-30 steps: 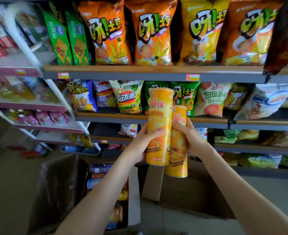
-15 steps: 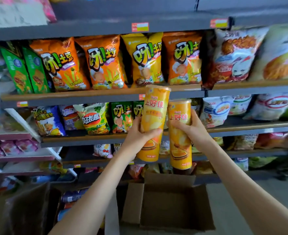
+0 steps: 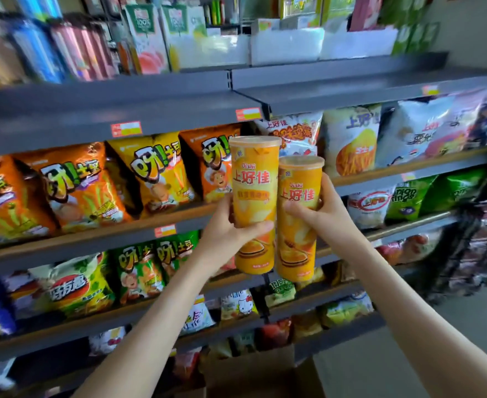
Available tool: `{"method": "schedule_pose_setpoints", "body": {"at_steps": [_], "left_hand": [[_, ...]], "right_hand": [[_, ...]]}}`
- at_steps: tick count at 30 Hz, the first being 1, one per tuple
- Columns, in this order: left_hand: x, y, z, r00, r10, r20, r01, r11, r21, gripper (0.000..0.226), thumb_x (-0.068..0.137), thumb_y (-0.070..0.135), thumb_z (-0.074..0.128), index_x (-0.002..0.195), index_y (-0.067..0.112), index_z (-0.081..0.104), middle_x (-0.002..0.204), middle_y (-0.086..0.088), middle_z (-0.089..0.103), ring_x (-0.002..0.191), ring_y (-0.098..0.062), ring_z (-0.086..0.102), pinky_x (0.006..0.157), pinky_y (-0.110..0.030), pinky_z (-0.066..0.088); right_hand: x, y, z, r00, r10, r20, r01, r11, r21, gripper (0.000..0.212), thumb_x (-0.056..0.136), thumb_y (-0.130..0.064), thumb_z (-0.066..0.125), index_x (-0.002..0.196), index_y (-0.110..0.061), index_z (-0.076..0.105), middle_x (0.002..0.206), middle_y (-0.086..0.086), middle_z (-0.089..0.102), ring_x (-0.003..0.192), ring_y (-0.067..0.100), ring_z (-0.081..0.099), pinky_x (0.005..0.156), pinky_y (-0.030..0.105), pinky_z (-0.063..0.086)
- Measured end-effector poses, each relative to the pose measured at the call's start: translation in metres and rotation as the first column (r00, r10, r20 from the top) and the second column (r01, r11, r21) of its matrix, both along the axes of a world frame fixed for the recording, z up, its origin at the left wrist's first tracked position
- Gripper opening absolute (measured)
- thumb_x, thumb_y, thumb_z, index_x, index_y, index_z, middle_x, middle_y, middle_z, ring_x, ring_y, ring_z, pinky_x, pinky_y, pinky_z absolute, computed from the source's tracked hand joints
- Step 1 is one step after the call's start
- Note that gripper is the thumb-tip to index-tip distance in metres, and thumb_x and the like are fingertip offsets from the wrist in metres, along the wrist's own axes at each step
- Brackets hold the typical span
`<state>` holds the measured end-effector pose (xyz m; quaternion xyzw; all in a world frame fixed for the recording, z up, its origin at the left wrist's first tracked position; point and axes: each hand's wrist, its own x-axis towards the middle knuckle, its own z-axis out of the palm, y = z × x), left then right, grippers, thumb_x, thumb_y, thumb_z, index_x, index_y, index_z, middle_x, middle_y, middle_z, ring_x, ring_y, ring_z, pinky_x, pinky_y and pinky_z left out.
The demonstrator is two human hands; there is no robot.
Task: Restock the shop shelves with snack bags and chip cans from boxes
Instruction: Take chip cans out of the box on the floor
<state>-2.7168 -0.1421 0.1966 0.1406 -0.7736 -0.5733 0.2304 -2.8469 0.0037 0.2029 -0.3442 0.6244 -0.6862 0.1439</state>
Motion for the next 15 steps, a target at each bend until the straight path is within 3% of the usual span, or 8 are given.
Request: {"method": "schedule_pose_setpoints", "body": {"at_steps": [4,10,13,15], "left_hand": [[-0.050,0.033,0.026,0.998,0.025,-0.061,-0.030,0.996,-0.087,0.051,0.075,0.026,0.082,0.111,0.042,0.050,0.105,0.020,0.066,0.089,0.010,0.063,0.070,-0.010,0.049],[-0.131,0.086,0.064,0.986,0.125,-0.108,-0.144,0.971,-0.191,0.074,0.060,0.054,0.082,0.125,0.042,0.049,0.116,0.019,0.065,0.107,-0.003,0.061,0.093,-0.031,0.051],[-0.162,0.107,0.085,0.977,0.170,-0.125,-0.195,0.955,-0.225,0.059,0.064,0.048,0.085,0.112,0.046,0.051,0.111,0.019,0.066,0.104,-0.003,0.061,0.092,-0.032,0.051],[-0.177,0.116,0.099,0.973,0.186,-0.139,-0.216,0.946,-0.241,0.061,0.064,0.046,0.086,0.114,0.041,0.053,0.110,0.017,0.067,0.104,-0.002,0.062,0.093,-0.031,0.051]], "right_hand": [[-0.048,0.029,0.026,0.998,-0.022,-0.065,0.018,0.997,-0.070,0.064,0.069,-0.022,0.077,0.124,-0.023,0.045,0.108,0.002,0.067,0.094,0.010,0.068,0.073,0.026,0.057],[-0.131,0.082,0.070,0.986,0.005,-0.169,-0.025,0.993,-0.116,0.068,0.063,-0.032,0.077,0.124,-0.023,0.046,0.103,-0.004,0.069,0.092,0.011,0.069,0.075,0.029,0.058],[-0.166,0.100,0.093,0.978,0.032,-0.207,-0.060,0.990,-0.127,0.069,0.063,-0.033,0.076,0.124,-0.020,0.046,0.100,-0.006,0.068,0.089,0.007,0.069,0.073,0.026,0.057],[-0.184,0.106,0.107,0.972,0.058,-0.226,-0.090,0.987,-0.136,0.067,0.062,-0.033,0.076,0.122,-0.023,0.046,0.100,-0.006,0.068,0.088,0.006,0.069,0.070,0.024,0.056]]}}
